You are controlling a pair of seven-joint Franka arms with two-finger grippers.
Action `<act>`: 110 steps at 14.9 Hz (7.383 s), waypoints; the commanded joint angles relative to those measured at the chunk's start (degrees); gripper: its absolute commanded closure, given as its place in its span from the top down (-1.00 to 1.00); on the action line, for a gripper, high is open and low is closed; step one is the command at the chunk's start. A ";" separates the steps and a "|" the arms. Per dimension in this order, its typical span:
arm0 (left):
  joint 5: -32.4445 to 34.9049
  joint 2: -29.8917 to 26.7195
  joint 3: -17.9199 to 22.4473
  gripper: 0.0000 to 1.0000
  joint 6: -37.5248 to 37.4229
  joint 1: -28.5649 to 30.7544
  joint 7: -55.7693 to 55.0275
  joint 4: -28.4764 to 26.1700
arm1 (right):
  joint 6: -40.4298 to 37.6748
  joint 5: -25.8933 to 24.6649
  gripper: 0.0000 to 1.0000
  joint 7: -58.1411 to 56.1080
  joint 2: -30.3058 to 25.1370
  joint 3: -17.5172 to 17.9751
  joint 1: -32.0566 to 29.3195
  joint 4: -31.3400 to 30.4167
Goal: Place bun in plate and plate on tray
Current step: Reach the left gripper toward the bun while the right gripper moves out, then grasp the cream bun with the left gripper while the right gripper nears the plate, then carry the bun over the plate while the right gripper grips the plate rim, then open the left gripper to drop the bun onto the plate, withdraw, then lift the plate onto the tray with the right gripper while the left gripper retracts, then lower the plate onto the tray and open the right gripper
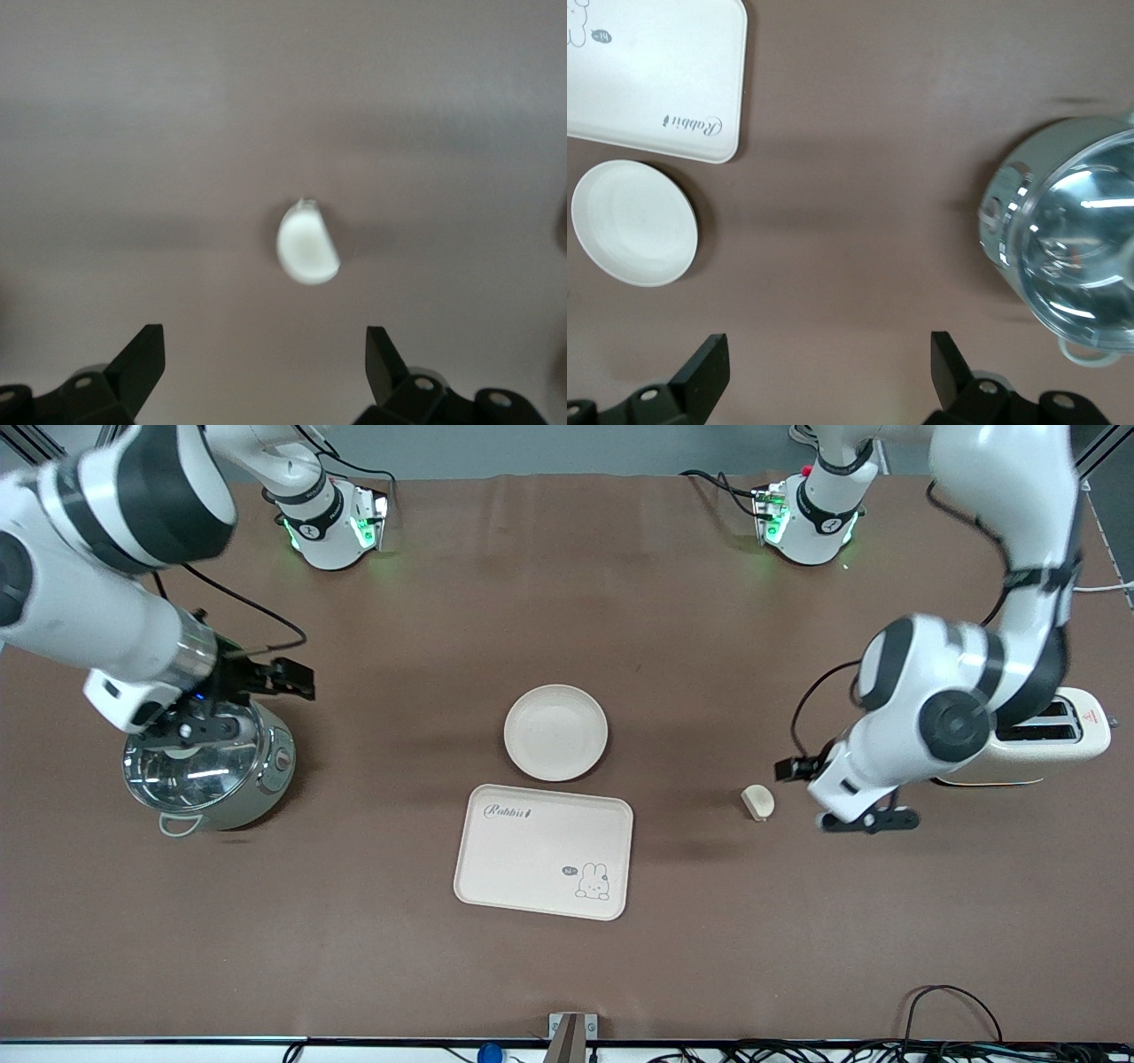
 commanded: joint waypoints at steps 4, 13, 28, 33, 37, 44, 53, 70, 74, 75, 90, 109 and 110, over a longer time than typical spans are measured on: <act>-6.31 1.58 -0.23 1.00 21.05 0.27 -1.15 -11.82 | 12.87 0.71 1.00 13.59 3.63 -0.55 11.11 -6.93; -7.29 2.29 -2.61 -0.66 34.44 0.53 -1.06 -19.65 | 21.94 2.46 1.00 15.45 7.24 -0.47 15.25 -11.24; -2.72 7.73 -6.21 -1.00 20.73 -20.72 -31.00 -0.94 | 45.30 13.72 1.00 23.08 10.39 -0.47 24.56 -24.60; -2.63 11.95 -6.21 -0.38 21.43 -26.36 -41.21 1.26 | 51.82 13.98 0.66 24.76 15.68 -0.47 27.47 -24.60; -2.28 12.04 -5.86 0.99 21.26 -27.24 -42.28 2.67 | 52.96 14.25 0.22 25.73 16.73 -0.47 27.56 -24.25; -0.61 11.60 -5.95 1.00 20.73 -27.16 -42.11 2.76 | 56.83 14.25 -0.09 25.82 19.72 -0.47 27.47 -23.37; 5.46 6.86 -6.03 1.00 4.94 -14.17 -19.03 8.01 | 57.89 14.34 -0.99 25.82 19.46 -0.29 26.95 -23.45; 6.07 -22.31 -0.41 1.00 -29.36 3.68 11.31 15.33 | 57.19 14.25 -0.99 24.50 30.52 -0.29 17.02 -1.32; 5.72 -23.73 -0.84 1.00 -32.01 8.43 19.41 14.80 | 57.36 14.16 -0.99 23.45 32.64 -0.29 16.05 0.27; 5.81 -23.99 -2.15 1.00 -32.01 8.87 18.64 14.80 | 57.62 14.16 -0.99 23.27 32.99 -0.29 16.05 0.27; 0.54 -24.61 -2.34 1.00 -27.88 12.39 18.62 13.83 | 57.80 14.25 -0.94 23.27 36.77 -0.29 14.99 4.41; 2.91 -24.34 -3.93 1.00 -27.61 14.06 19.24 14.18 | 45.27 14.07 1.00 23.01 29.24 -0.82 13.51 2.82; 2.91 -24.26 -3.93 1.00 -27.61 14.06 19.24 14.18 | 40.45 13.73 1.00 23.01 26.78 -0.82 12.11 2.74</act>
